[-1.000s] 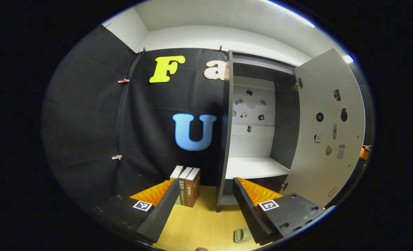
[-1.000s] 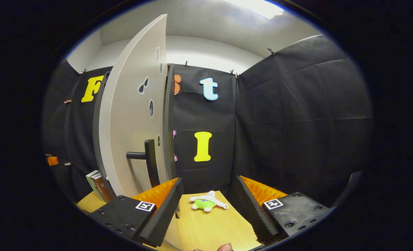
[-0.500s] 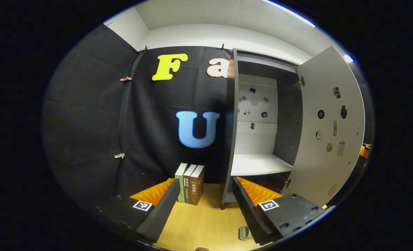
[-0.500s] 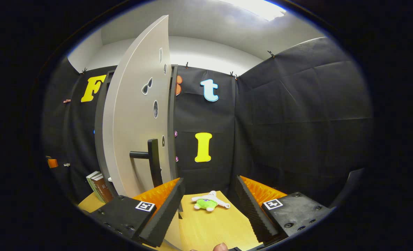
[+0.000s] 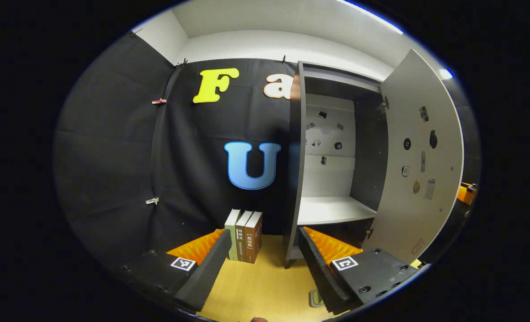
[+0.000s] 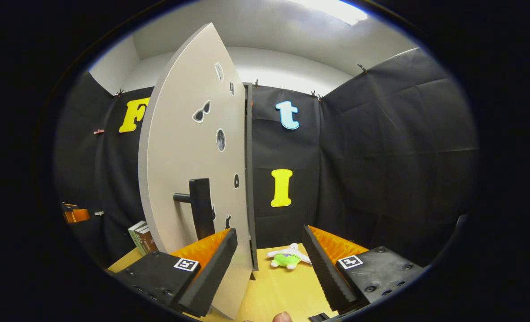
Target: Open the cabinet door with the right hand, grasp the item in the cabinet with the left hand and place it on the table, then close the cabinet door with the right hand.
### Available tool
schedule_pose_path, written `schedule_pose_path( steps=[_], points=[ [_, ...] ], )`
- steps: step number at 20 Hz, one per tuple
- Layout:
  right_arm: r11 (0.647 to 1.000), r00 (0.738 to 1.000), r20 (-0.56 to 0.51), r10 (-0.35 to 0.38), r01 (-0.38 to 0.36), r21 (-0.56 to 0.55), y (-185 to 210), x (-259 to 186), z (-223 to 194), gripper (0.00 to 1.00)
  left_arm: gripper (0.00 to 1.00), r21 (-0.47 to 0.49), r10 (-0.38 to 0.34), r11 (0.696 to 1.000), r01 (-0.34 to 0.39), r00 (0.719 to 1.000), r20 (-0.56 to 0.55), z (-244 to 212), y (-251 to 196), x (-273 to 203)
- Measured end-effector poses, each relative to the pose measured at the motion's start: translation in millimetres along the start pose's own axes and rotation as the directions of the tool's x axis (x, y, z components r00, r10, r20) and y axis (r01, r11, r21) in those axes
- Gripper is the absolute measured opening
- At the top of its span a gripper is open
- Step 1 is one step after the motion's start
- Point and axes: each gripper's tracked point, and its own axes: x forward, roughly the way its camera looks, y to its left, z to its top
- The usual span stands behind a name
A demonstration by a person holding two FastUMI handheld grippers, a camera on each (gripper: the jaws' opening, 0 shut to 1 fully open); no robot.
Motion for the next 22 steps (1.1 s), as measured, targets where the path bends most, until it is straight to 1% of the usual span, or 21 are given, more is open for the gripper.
schedule_pose_path(
  steps=[8,10,11,12,13,17,19,20,21,22],
  points=[
    [0.991,0.991,-0.013,0.133,-0.133,0.027,79.4,12.4,-9.8,0.97,0.95,0.009,-0.002,1.000,0.002,1.000,-0.005,0.5,10.7,6.6],
    [0.983,0.983,-0.025,0.181,-0.181,0.017,101.3,15.6,-14.3,0.97,0.95,0.009,0.000,1.000,0.000,1.000,-0.005,0.8,13.1,7.6],
    [0.977,0.977,-0.031,0.211,-0.211,0.013,113.4,14.5,-16.0,0.97,0.92,0.008,0.002,1.000,-0.002,1.000,-0.006,0.1,14.9,7.7],
    [0.971,0.970,-0.037,0.239,-0.238,0.011,124.0,12.7,-17.9,0.97,0.95,0.008,0.002,1.000,-0.002,1.000,-0.007,0.1,16.3,8.0],
    [0.967,0.966,-0.038,0.255,-0.255,0.006,130.6,11.6,-18.1,0.97,0.95,0.009,0.004,1.000,-0.004,1.000,-0.007,-0.3,16.9,7.2],
    [0.958,0.958,-0.033,0.285,-0.286,-0.029,145.1,5.9,-18.9,0.98,0.95,0.007,0.008,1.000,-0.007,1.000,-0.009,-0.7,19.7,7.0],
    [0.956,0.957,-0.028,0.287,-0.288,-0.046,148.0,3.7,-18.7,0.98,0.95,0.007,0.008,1.000,-0.008,1.000,-0.010,-1.0,19.7,5.6],
    [0.956,0.957,-0.026,0.289,-0.290,-0.051,148.0,2.6,-18.2,0.98,0.92,0.007,0.007,1.000,-0.007,1.000,-0.009,-0.5,18.8,5.1],
    [0.956,0.958,-0.023,0.287,-0.288,-0.054,148.7,2.8,-17.7,0.98,0.95,0.007,0.006,1.000,-0.006,1.000,-0.009,-0.4,17.9,4.2],
    [0.956,0.957,-0.020,0.288,-0.288,-0.054,148.4,1.5,-16.9,0.98,0.94,0.007,0.005,1.000,-0.005,1.000,-0.008,0.4,17.2,3.1]
  ],
)
